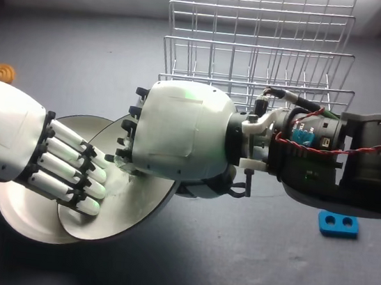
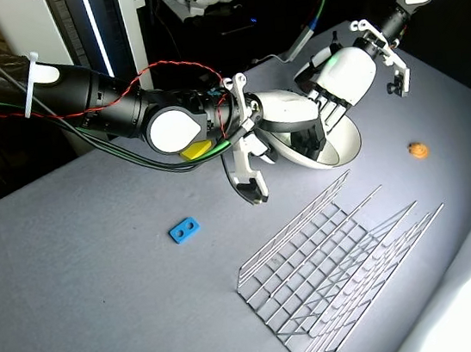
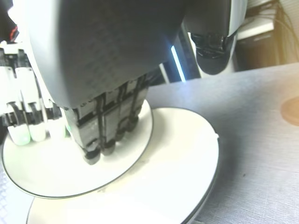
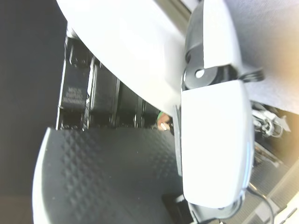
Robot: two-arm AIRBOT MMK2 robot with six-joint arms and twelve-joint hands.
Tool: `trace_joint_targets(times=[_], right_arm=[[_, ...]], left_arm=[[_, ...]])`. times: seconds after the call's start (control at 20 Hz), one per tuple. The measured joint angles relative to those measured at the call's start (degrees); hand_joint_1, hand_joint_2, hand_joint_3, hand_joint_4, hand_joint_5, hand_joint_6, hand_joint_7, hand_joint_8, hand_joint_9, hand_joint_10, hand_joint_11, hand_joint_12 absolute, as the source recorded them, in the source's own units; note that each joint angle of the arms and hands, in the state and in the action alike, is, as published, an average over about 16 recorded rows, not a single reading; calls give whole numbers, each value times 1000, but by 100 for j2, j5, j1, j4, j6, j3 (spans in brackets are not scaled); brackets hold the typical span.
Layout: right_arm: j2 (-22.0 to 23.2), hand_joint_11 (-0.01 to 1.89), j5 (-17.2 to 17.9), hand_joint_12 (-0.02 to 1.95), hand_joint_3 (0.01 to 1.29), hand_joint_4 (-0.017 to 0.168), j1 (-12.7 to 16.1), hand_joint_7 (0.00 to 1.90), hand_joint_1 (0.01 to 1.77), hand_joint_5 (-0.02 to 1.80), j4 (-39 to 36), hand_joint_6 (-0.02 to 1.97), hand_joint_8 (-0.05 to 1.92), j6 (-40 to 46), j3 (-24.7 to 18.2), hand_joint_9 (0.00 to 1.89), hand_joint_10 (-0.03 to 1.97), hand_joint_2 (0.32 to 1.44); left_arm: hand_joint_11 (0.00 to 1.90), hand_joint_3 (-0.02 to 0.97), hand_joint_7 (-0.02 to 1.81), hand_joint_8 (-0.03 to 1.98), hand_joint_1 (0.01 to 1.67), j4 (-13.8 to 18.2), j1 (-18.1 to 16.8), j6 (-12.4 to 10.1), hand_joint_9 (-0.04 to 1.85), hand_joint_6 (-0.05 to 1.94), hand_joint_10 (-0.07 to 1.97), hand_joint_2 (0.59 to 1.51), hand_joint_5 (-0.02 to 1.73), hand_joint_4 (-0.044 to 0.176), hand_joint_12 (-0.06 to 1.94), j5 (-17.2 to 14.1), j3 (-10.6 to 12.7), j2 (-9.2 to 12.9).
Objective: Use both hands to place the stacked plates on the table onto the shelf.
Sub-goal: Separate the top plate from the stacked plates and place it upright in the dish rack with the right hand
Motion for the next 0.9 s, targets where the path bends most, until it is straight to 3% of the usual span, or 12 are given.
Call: trace_joint_targets(times=[0.25, 0.5, 0.9], right_arm=[[3, 1003, -26, 744, 14, -9, 81, 1049, 1198, 897, 12, 542, 528, 5, -15, 1280, 136, 928], [76, 1012, -128, 748, 15, -7, 251, 1081, 1198, 926, 68, 620, 594, 13, -123, 1341, 12, 929], [471, 1014, -393, 808, 15, -3, 730, 1129, 1199, 978, 258, 799, 713, 14, -657, 1355, 17, 933]], left_arm=[[15, 18, 11, -6, 14, -81, -314, -149, 19, 10, 20, 1143, 12, 2, 8, -67, 19, 147], [15, 18, 18, -3, 13, -178, -748, -367, 19, 19, 20, 1146, 20, 5, 8, -144, 97, 359], [15, 18, 15, -4, 17, -166, -1389, -742, 19, 20, 20, 1146, 21, 4, 8, -239, 369, 664]])
